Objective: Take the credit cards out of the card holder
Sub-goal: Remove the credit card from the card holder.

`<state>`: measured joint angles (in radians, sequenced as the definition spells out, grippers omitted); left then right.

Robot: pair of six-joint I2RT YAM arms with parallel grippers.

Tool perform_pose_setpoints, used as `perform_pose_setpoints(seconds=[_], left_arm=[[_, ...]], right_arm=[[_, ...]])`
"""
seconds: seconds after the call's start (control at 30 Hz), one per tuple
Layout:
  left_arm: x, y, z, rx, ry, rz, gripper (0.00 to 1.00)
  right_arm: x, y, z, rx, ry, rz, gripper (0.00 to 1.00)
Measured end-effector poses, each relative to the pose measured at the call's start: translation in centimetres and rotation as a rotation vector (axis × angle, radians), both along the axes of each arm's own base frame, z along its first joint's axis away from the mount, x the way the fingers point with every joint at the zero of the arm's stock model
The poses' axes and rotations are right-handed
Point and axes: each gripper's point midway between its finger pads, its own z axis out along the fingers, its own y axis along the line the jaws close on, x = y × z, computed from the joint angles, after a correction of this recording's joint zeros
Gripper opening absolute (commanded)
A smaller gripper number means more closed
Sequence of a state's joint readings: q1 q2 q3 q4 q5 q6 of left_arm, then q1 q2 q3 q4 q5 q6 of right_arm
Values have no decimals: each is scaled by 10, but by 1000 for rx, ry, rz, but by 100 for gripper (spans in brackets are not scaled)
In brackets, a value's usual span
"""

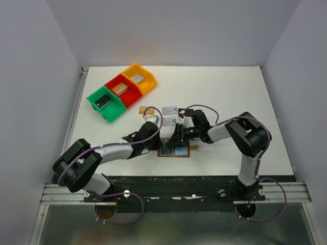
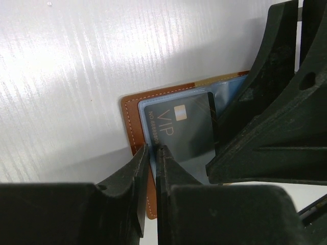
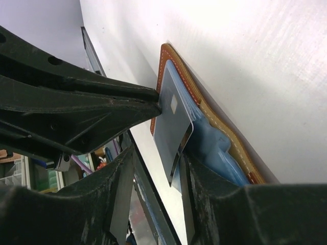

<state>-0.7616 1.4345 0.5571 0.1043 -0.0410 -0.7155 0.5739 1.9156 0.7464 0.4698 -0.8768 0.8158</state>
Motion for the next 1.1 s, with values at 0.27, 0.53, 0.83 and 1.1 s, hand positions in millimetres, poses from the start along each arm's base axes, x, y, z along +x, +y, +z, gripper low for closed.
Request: perform_pose_setpoints(seconds=[0.27,0.53,0.83,1.1], left_arm=[[1,-1,1,-14,-5,8,37],[1,-1,3,-30,-6,20,36],[-1,0,0,-28,1,25,23],[-2,1,-1,-25,5,26,9]], right_arm=[[-2,3,-1,-2,20,-3,40],[-8,1,8,-24,-2,-5,39],[-12,-7,14,-76,-28,-8,35],[-15,-12,11,-109,-22,-8,33]])
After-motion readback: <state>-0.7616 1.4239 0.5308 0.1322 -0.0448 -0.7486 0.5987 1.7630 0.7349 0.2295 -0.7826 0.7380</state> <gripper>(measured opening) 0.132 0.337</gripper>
